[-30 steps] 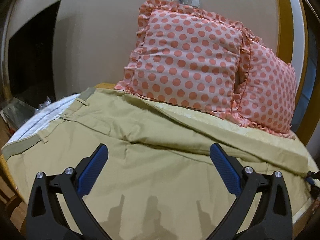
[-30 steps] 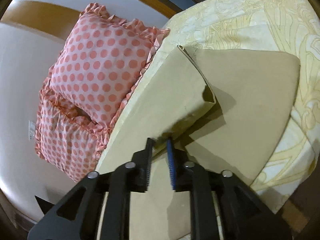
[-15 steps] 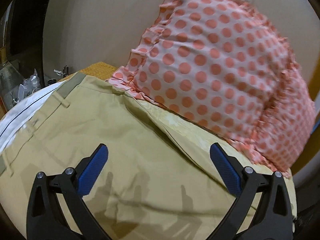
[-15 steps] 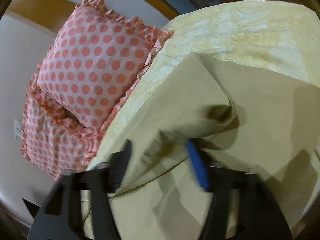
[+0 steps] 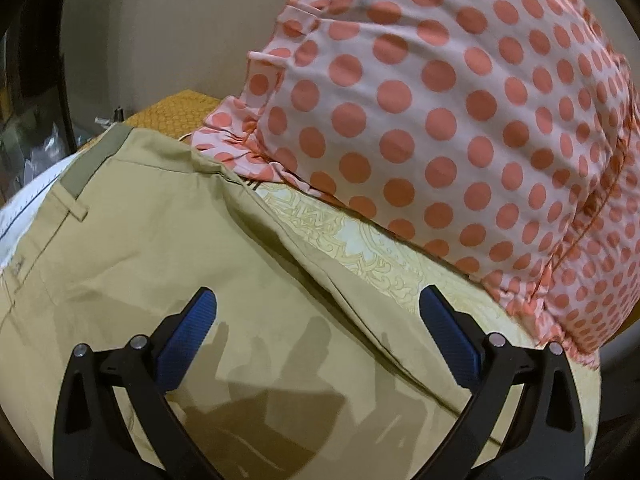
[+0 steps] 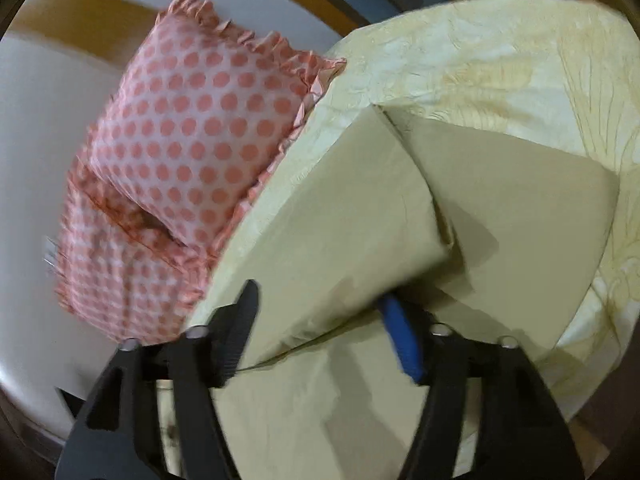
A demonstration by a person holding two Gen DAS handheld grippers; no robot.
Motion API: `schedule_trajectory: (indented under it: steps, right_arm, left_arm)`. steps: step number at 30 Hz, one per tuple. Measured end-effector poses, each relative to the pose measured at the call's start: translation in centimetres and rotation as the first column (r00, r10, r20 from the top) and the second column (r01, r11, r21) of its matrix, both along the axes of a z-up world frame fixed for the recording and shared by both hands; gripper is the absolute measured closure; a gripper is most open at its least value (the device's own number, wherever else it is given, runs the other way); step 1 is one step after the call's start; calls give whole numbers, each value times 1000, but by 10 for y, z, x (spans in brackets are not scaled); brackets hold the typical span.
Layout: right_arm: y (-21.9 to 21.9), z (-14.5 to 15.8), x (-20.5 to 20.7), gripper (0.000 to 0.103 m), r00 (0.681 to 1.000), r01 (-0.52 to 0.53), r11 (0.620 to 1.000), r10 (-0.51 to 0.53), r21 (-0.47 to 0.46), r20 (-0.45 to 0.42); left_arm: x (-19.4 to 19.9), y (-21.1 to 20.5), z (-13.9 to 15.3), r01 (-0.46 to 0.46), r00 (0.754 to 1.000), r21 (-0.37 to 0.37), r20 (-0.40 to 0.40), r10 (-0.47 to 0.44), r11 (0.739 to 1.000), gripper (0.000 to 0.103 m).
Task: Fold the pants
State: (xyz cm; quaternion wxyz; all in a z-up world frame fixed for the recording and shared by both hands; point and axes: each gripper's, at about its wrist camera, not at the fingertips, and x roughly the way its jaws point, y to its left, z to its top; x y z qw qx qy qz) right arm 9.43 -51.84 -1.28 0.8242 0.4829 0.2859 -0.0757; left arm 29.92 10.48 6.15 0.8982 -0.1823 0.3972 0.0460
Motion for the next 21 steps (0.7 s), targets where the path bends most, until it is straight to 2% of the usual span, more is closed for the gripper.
schedule_trajectory:
  steps: [1,4,6,8,9,15,16,18,19,21]
  right_arm:
    - [5,-2,7,35,1000,-6,1000,6,8,-19]
    - [19,1,15,38,998,47,995,-50,-90,-33]
    - [19,-6,20,101,1000,28,994,-28,-101,6]
    - [13,-15,21,101,999,32,998,-30,-61,36]
    - [8,-16,14,101,994,39,999,-37,-16,107]
    - [8,20,9,101,972,39,996,-18,-85,233]
    - [8,24,10,101,969,39,995,-14,-94,245]
    - [6,27,14,101,964,36,996,-13,-85,265]
    - [4,29,16,101,960,33,997,-10,-75,279]
    - [-1,34,18,101,954,25,998,-5,-62,301]
  left_arm:
    - [1,-3,-1,8,1000,19,-6,-8,1000,3]
    - [6,-5,-4,20,1000,34,-14,-19,999,3]
    - [10,-5,-8,25,999,11,-25,-25,1000,3]
    - [16,-4,-14,25,999,-16,-46,-26,1000,4]
    - [19,-3,-16,24,998,-25,-54,-26,999,5]
    - [40,0,-32,14,990,-76,-136,-24,997,21]
    - [42,2,-33,2,990,-70,-138,-12,998,26]
    - [45,8,-32,-32,991,-53,-133,25,998,61]
    - [46,15,-33,-2,991,-106,-132,-12,994,99]
    - [37,29,-32,-8,992,-195,-126,-17,981,99]
